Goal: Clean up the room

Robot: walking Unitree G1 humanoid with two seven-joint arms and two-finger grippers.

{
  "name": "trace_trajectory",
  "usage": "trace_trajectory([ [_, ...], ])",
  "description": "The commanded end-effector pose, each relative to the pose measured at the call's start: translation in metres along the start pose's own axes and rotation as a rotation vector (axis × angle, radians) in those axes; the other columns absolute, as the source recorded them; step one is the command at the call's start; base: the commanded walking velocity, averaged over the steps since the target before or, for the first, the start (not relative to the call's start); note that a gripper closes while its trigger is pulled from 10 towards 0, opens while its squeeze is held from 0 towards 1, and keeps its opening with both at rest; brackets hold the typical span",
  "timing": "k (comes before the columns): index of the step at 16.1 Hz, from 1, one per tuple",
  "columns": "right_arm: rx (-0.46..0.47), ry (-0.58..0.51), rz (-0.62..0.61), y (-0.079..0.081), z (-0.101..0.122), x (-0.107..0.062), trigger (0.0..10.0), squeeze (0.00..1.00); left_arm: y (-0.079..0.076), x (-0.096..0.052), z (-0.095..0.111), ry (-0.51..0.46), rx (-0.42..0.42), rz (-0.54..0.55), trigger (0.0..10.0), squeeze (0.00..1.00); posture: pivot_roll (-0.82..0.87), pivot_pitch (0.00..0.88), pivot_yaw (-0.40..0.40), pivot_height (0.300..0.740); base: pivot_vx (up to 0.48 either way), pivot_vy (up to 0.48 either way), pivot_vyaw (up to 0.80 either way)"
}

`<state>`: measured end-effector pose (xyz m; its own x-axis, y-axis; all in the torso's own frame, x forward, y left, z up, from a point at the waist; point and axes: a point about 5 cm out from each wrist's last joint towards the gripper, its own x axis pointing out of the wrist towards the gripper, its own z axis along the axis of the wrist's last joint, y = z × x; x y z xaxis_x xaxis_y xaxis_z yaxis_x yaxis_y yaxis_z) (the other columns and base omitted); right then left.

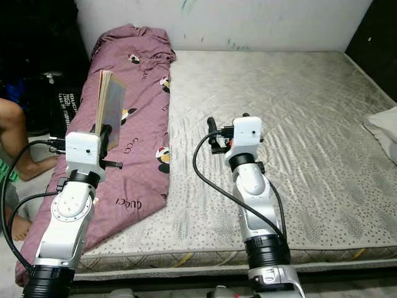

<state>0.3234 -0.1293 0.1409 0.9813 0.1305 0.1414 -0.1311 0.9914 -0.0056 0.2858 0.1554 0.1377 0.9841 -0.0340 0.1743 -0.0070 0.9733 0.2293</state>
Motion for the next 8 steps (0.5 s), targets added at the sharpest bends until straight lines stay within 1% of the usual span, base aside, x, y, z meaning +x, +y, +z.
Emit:
trace_trajectory([
  [1, -0.008, -0.003, -0.027, -0.0058, 0.0017, 0.0033, 10.0, 0.00, 0.0009, 0.0042, 0.0109, -0.052, -0.002, -0.007, 10.0, 0.00, 0.05, 0.000, -0.004, 0.740, 0.000, 0.000, 0.00],
  [4, -0.010, -0.006, -0.029, -0.0072, 0.0018, 0.0035, 10.0, 0.00, -0.0007, 0.0038, 0.0114, -0.054, -0.006, -0.012, 10.0, 0.00, 0.05, 0.000, -0.003, 0.740, 0.000, 0.000, 0.00],
  [5, -0.016, -0.008, -0.020, -0.0056, 0.0013, 0.0020, 10.0, 0.00, -0.0009, 0.0035, 0.0110, -0.054, -0.009, -0.014, 10.0, 0.00, 0.05, 0.000, -0.004, 0.740, 0.000, 0.000, 0.00],
  [6, -0.028, -0.004, 0.016, -0.0019, 0.0003, 0.0006, 10.0, 0.00, -0.0008, 0.0036, 0.0111, -0.054, -0.010, -0.015, 10.0, 0.00, 0.05, 0.000, -0.004, 0.740, 0.000, 0.000, 0.00],
  [8, -0.020, -0.011, 0.022, -0.0005, 0.0010, -0.0001, 10.0, 0.00, -0.0008, 0.0038, 0.0114, -0.056, -0.010, -0.015, 10.0, 0.00, 0.05, 0.000, -0.004, 0.740, 0.000, 0.000, 0.63],
])
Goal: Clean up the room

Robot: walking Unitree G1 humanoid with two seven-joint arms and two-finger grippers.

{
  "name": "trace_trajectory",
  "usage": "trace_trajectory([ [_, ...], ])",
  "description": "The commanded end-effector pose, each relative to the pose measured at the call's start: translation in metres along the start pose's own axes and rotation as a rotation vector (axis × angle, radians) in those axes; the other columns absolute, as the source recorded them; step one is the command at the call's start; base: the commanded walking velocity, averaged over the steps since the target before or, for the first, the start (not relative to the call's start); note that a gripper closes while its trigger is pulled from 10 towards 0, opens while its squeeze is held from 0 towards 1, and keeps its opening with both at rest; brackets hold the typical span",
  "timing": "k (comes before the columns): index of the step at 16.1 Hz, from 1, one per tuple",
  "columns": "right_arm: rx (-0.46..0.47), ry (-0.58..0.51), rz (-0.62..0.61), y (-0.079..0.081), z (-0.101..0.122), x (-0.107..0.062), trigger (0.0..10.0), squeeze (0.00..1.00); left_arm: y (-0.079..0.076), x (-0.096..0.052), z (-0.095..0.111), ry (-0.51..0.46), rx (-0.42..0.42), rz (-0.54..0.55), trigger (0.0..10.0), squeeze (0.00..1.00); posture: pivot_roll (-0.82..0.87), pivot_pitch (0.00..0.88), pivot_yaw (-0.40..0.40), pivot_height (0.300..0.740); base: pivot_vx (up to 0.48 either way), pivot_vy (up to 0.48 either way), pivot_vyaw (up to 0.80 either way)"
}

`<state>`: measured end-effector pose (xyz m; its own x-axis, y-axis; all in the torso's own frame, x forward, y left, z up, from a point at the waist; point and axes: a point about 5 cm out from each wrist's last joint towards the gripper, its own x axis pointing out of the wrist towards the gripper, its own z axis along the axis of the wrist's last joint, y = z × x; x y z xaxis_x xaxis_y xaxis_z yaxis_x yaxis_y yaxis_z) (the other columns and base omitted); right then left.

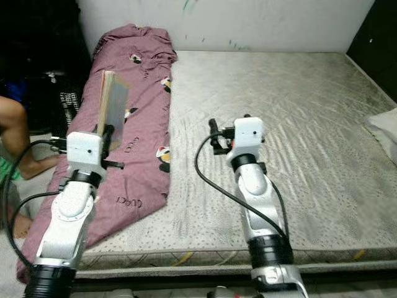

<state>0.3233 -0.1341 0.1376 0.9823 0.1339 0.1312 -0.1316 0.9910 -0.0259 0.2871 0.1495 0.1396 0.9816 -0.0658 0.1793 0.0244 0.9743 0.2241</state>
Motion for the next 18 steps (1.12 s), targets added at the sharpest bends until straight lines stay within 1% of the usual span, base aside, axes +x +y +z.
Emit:
trace_trajectory([
  [1, -0.004, -0.023, 0.013, 0.0031, 0.0045, 0.0016, 10.0, 0.00, 0.0043, 0.0021, 0.0088, -0.046, 0.001, 0.014, 10.0, 0.00, 0.05, 0.000, -0.004, 0.740, 0.000, 0.000, 0.49],
  [2, -0.005, -0.024, 0.009, 0.0025, 0.0047, 0.0021, 10.0, 0.00, 0.0042, 0.0021, 0.0088, -0.047, 0.002, 0.013, 10.0, 0.00, 0.06, 0.000, -0.005, 0.740, 0.000, 0.000, 0.44],
  [6, -0.009, -0.021, 0.002, -0.0003, 0.0044, 0.0032, 10.0, 0.00, 0.0036, 0.0025, 0.0091, -0.049, 0.002, 0.012, 10.0, 0.00, 0.05, 0.000, -0.008, 0.740, 0.000, -0.244, 0.00],
  [18, -0.020, -0.016, 0.006, 0.0002, 0.0030, 0.0020, 10.0, 0.00, 0.0030, 0.0027, 0.0092, -0.050, -0.006, 0.017, 10.0, 0.00, 0.05, 0.000, -0.012, 0.740, 0.000, -0.306, 0.00],
])
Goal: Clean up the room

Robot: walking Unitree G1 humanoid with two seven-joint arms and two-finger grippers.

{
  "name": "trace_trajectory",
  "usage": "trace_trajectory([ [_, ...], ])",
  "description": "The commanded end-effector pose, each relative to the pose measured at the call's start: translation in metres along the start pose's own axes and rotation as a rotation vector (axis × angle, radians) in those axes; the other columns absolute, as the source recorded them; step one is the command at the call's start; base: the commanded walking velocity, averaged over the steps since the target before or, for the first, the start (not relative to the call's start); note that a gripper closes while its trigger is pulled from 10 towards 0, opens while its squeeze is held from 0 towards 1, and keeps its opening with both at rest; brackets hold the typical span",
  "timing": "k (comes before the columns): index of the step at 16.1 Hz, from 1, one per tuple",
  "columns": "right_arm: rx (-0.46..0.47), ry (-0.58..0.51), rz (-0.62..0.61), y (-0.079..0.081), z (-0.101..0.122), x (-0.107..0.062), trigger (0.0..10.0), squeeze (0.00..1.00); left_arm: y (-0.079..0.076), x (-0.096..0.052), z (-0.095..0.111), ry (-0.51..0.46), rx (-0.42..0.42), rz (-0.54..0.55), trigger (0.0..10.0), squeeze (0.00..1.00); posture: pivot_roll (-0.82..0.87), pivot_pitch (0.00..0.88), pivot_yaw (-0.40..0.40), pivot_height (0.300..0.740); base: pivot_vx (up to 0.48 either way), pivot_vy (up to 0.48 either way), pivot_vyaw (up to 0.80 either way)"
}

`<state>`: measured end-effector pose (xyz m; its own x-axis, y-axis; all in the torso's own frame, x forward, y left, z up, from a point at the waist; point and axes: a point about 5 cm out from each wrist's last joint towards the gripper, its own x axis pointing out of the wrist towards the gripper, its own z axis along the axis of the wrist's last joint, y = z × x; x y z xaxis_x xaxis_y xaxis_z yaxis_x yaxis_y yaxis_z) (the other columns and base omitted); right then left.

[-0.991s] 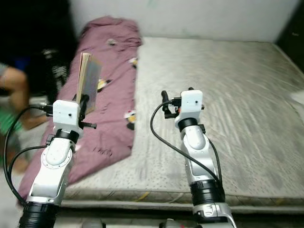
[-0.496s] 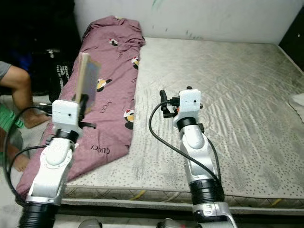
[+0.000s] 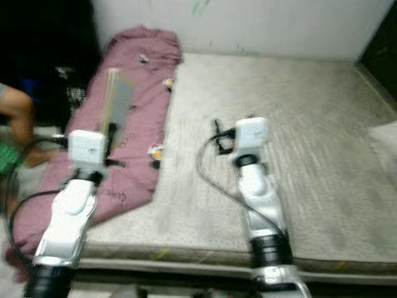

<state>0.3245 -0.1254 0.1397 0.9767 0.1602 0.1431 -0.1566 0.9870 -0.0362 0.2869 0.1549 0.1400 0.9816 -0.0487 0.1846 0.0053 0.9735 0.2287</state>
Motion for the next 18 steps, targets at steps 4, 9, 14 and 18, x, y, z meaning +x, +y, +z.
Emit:
trace_trajectory([
  [4, -0.013, -0.001, -0.022, -0.0088, 0.0011, 0.0000, 10.0, 0.00, -0.0028, 0.0037, 0.0100, -0.049, -0.017, 0.001, 10.0, 0.00, 0.05, 0.000, -0.014, 0.740, 0.000, -0.306, 0.00],
  [9, -0.016, 0.002, -0.022, -0.0094, 0.0004, -0.0008, 10.0, 0.00, -0.0034, 0.0028, 0.0094, -0.050, -0.011, 0.006, 10.0, 0.00, 0.05, 0.000, -0.016, 0.740, 0.000, -0.111, 0.00],
  [14, 0.000, -0.002, -0.033, -0.0102, 0.0009, -0.0010, 10.0, 0.00, -0.0015, 0.0021, 0.0089, -0.060, -0.036, 0.023, 10.0, 0.00, 0.05, 0.000, -0.018, 0.740, 0.000, 0.000, 0.00],
  [18, -0.045, -0.012, -0.038, -0.0123, 0.0026, -0.0012, 10.0, 0.00, 0.0002, 0.0000, 0.0088, -0.068, -0.036, 0.039, 10.0, 0.00, 0.05, 0.000, -0.019, 0.740, 0.000, 0.000, 0.35],
])
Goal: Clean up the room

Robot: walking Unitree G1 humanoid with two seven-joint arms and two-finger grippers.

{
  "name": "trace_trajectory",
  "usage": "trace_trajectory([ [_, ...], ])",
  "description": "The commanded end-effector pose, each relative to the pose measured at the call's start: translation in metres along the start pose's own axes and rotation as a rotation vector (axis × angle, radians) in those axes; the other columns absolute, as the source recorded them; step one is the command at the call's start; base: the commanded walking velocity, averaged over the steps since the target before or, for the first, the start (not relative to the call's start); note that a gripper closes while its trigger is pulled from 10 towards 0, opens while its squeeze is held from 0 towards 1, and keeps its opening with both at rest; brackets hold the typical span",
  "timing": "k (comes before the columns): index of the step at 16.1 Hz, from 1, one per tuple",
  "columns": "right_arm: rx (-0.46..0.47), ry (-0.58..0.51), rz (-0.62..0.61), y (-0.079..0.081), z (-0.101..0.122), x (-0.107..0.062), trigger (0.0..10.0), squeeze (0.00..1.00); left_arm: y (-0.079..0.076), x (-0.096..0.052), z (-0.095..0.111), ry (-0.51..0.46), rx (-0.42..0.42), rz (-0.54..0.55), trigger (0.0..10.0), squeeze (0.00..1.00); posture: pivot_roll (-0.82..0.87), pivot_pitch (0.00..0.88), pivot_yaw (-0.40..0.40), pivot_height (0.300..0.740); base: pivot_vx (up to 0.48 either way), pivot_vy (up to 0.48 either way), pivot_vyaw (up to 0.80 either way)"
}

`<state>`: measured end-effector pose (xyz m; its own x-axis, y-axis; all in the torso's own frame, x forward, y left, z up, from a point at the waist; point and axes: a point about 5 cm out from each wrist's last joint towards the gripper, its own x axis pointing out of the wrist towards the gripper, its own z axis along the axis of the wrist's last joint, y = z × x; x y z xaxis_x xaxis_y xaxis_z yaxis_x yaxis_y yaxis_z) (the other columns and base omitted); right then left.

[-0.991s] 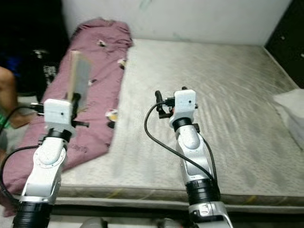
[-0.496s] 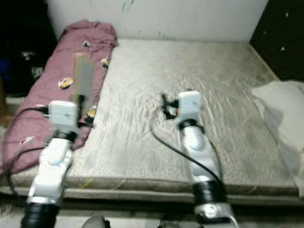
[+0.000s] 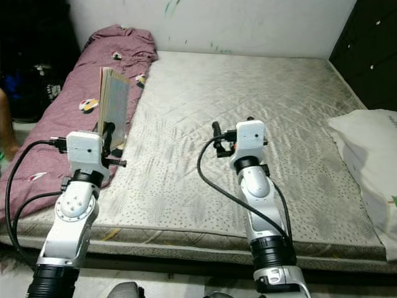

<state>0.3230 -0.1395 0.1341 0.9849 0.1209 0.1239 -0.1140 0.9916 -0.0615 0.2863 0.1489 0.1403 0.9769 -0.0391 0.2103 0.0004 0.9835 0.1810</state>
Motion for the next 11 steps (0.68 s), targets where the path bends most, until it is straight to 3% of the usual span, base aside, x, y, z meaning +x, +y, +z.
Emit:
trace_trajectory([
  [1, -0.012, -0.031, -0.003, 0.001, 0.008, 0.003, 10.0, 0.00, 0.006, 0.000, 0.007, -0.041, 0.015, 0.024, 10.0, 0.00, 0.05, 0.000, -0.021, 0.740, 0.000, 0.000, 0.74],
  [3, -0.010, -0.012, -0.003, 0.001, 0.004, 0.003, 10.0, 0.00, 0.005, 0.001, 0.005, -0.027, 0.046, 0.029, 10.0, 0.00, 0.05, 0.000, -0.027, 0.740, 0.000, 0.000, 0.55],
  [6, -0.016, -0.018, -0.019, 0.003, 0.008, 0.004, 10.0, 0.00, 0.007, -0.002, 0.003, -0.016, 0.050, 0.000, 10.0, 0.00, 0.05, 0.000, -0.024, 0.740, 0.000, 0.000, 0.00],
  [11, 0.032, 0.004, -0.068, 0.000, -0.003, -0.014, 10.0, 0.00, 0.013, -0.012, -0.001, 0.010, 0.041, -0.002, 10.0, 0.00, 0.05, 0.000, -0.013, 0.740, 0.000, 0.000, 0.00],
])
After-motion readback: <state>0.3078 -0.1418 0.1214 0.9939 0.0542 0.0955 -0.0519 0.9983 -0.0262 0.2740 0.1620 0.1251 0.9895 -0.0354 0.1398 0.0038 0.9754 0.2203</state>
